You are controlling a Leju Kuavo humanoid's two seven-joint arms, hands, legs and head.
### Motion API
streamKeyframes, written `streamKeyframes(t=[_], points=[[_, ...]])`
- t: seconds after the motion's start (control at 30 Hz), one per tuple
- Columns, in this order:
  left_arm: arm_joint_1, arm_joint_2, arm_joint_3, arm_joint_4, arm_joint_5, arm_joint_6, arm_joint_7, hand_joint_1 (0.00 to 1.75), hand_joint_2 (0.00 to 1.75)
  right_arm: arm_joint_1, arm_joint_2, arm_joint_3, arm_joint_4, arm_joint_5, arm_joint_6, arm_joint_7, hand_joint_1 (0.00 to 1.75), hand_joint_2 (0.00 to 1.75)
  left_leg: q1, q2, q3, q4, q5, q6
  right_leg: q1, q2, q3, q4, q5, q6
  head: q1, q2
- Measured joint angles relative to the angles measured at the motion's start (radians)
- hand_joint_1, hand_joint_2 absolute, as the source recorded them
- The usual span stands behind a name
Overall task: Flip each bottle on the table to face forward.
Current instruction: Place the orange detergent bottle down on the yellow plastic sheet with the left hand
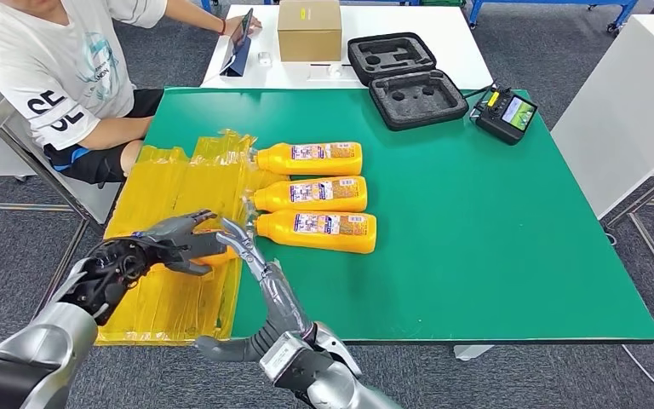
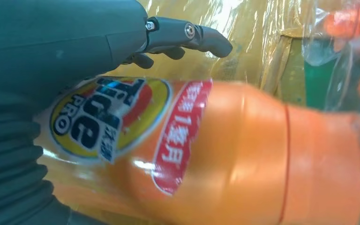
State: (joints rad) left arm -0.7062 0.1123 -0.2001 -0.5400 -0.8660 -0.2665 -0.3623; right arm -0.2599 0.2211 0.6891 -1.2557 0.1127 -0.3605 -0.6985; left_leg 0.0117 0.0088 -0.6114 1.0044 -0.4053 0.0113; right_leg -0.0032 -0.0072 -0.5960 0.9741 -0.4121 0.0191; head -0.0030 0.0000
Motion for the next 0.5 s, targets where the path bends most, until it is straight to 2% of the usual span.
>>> streamKeyframes(t=[0.13,0.3,0.4,0.5], points=[[-0.019,-0.009,0.038,0.014,0.111,-0.091,0.017,0.0,0.0,-0.002,0.008,-0.008,0.025,0.012,0.0,0.0,0.0,1.75,0.0,0.0,0.001,0.0,0.0,0.0,0.0,0.0,0.001,0.0,0.0,0.0,0.0,0.0],[-0.021,-0.015,0.082,0.018,0.243,-0.158,0.003,0.0,0.0,-0.002,0.017,-0.021,0.05,0.037,0.0,0.0,0.0,1.75,0.0,0.0,0.001,0.0,0.0,0.0,0.0,0.0,0.002,0.0,0.0,0.0,0.0,0.0],[-0.014,-0.02,0.111,0.018,0.313,-0.179,-0.02,0.0,0.0,0.0,0.018,-0.024,0.059,0.053,-0.001,0.003,0.0,1.75,-0.001,0.0,0.001,0.0,0.0,0.0,0.0,0.0,0.002,0.0,0.0,0.0,0.0,0.0],[0.008,-0.029,0.144,0.009,0.401,-0.154,-0.068,0.0,0.0,0.007,0.02,-0.029,0.065,0.068,-0.004,0.005,0.0,1.75,-0.001,0.0,0.001,0.0,0.0,0.0,-0.001,0.0,0.001,0.0,0.0,0.0,0.0,0.0]])
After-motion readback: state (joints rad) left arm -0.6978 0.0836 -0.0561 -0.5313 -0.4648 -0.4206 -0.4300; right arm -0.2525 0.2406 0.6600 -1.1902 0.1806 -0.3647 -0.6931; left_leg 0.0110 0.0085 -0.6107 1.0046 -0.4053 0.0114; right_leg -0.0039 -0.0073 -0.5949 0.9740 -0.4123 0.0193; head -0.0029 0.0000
